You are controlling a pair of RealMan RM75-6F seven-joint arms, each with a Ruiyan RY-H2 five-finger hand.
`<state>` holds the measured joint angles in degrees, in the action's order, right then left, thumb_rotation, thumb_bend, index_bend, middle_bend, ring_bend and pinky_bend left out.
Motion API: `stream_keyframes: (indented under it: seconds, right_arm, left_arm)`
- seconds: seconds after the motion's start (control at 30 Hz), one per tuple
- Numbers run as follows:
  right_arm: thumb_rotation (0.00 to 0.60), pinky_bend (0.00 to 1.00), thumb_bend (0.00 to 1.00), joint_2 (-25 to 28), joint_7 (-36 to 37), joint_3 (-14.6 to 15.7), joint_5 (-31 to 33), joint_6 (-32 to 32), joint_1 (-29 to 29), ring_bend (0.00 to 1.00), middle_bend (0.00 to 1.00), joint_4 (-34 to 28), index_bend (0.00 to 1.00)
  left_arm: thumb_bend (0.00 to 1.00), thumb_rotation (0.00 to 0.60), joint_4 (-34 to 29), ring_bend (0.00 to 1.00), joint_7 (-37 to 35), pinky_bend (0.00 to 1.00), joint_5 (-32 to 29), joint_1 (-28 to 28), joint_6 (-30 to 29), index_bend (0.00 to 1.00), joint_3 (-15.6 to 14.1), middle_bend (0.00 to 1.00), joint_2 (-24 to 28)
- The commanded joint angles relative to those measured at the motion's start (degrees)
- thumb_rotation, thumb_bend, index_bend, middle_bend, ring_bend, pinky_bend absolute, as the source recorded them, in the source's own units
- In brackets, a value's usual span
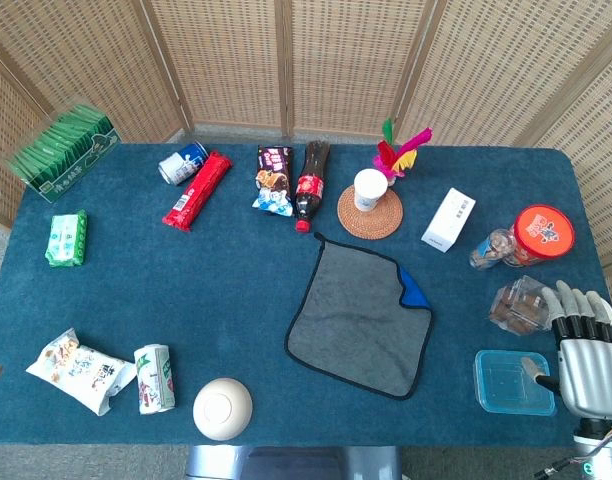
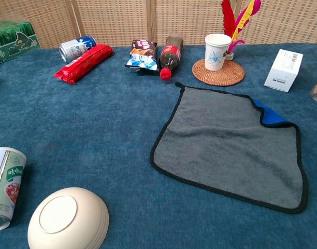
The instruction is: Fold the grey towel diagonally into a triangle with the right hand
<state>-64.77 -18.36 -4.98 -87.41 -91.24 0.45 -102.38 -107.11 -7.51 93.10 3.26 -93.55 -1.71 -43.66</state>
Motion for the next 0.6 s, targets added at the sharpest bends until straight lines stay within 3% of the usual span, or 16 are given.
stream_keyframes:
  seconds: [0.03, 0.43, 0.6]
  right_arm:
    - [0.600, 0.00, 0.00, -0.10, -0.58, 0.22, 0.37, 0.61, 0.20, 0.00, 0.00, -0.26, 0.04]
    - [0.600, 0.00, 0.00, -3.84, 2.85, -0.39, -0.36, 1.07, 1.47, 0.00, 0.00, 0.65, 0.09]
    - [0.600, 0.00, 0.00, -5.89, -0.41, -1.11, -0.07, 4.19, 3.97, 0.00, 0.00, -0.66, 0.09]
  left_arm:
    - [0.31, 0.600, -0.01, 0.00, 0.19, 0.01, 0.19, -0.01, 0.01, 0.00, -0.08, 0.00, -0.08]
    - [0.31, 0.600, -0.01, 0.00, -1.97, 0.01, 0.83, 0.04, -0.65, 0.00, -0.09, 0.00, 0.41]
    - [0.31, 0.600, -0.17, 0.00, -3.26, 0.01, 0.31, -0.04, -0.79, 0.00, 0.17, 0.00, 0.94]
